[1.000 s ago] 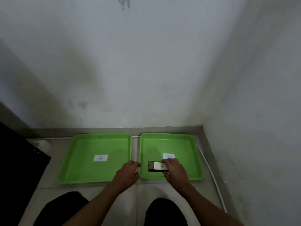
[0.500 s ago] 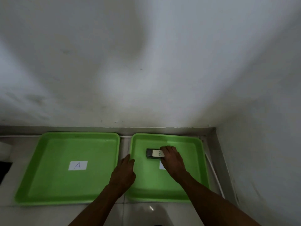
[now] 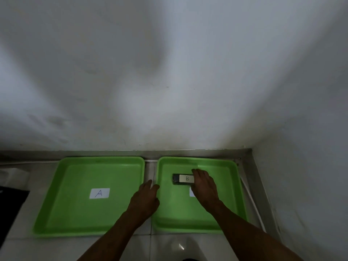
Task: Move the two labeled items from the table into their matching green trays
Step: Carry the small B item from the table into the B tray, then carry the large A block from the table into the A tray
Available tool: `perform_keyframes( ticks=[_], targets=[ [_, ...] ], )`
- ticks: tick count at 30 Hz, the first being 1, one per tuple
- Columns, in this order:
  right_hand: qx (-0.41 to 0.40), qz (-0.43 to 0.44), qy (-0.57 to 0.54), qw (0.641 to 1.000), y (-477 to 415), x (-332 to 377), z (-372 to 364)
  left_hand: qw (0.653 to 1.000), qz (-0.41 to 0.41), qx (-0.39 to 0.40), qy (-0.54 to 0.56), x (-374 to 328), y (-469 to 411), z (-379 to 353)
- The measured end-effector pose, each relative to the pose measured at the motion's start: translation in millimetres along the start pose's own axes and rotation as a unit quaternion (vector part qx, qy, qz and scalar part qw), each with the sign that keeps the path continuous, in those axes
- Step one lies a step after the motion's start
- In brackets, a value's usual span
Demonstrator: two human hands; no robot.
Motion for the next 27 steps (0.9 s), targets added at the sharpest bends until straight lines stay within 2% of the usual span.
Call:
perform_keyframes(
  ticks=[8, 14, 18, 22, 27],
  targets=[
    [-0.035, -0.032, -0.005, 0.999, 92, 35, 53, 0.998, -0.017, -0.051, -0.019, 3, 74, 42],
    [-0.078, 0.007, 0.021, 0.997, 153, 101, 77, 0.993, -0.056, -0.088, -0.046, 13, 141, 63],
    [-0.091, 0.029, 0.033, 0.995, 173, 147, 115, 0.994, -0.05, -0.08, -0.054, 20, 184, 96],
    [-0.102, 0.067, 0.042, 0.992, 211, 200, 197, 0.995, -0.037, -0.074, -0.056, 15, 250, 165],
    [-0.086, 0.079, 0.059, 0.991, 253, 268, 346, 0.996, -0.017, -0.081, -0.045, 1, 351, 288]
  ],
)
Point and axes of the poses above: each hand's wrist, its own y-axis away from the middle knuckle, its own z-axis out of the back of the hand, x = y × z, the point moved 2 cm from there along -y, towards the middle knuckle, and after that the axes turned 10 degrees about z, right-handed, at the moved point
